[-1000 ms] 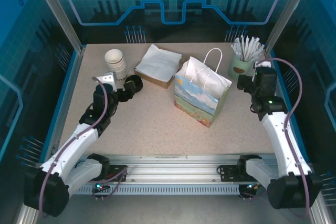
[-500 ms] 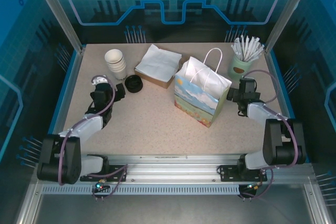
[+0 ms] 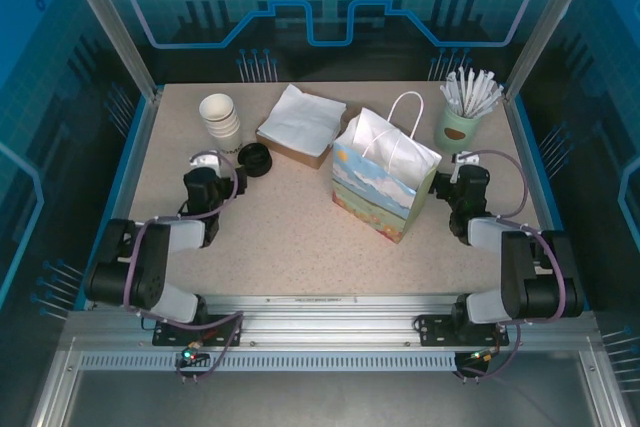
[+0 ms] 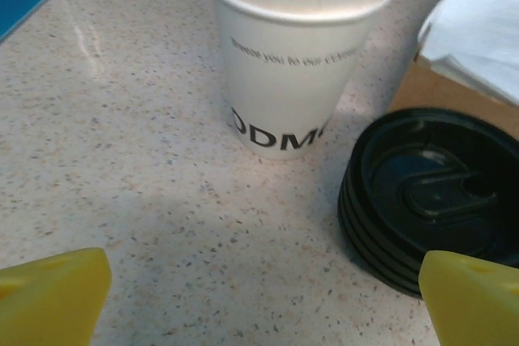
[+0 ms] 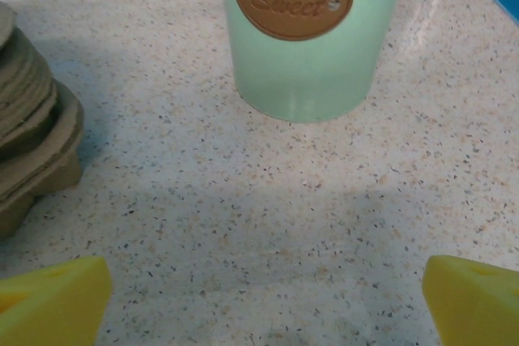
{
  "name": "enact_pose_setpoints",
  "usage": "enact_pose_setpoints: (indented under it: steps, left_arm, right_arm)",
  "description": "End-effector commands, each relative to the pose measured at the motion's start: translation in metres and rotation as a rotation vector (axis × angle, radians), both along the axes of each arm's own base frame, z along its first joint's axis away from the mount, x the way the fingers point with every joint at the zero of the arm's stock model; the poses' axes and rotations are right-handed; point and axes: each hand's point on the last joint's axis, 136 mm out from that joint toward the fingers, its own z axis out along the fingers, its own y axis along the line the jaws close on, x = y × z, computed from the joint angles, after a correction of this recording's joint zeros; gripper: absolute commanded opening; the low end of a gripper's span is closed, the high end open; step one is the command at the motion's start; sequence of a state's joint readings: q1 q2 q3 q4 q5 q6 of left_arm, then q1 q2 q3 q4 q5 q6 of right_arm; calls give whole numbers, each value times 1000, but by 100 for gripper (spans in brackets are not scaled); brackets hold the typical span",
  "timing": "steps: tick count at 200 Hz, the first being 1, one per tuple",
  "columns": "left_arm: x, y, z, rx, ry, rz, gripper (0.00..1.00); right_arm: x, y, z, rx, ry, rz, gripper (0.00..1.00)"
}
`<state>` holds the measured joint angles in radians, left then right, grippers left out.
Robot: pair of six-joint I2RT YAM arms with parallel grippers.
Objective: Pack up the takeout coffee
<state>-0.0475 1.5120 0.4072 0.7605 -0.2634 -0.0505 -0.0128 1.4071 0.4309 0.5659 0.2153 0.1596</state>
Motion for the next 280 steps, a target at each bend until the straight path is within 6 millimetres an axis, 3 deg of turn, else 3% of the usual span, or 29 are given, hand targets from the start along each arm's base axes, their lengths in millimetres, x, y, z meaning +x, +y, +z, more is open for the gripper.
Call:
enact_pose_setpoints:
  steps: [1, 86, 126, 280]
  left_arm:
    - [6, -4, 11, 13, -92, -52, 99]
    - [6, -4, 12, 4, -93, -57, 99]
    - [6, -4, 11, 5, -92, -58, 99]
    - [6, -5, 11, 9, -93, -59, 99]
  right_arm:
    - [4, 10, 24, -36, -131, 43, 100]
    - [5, 25, 20, -75, -158, 103, 100]
    - [12, 28, 6, -101, -108, 102, 100]
    - [15, 33, 8, -123, -107, 108, 100]
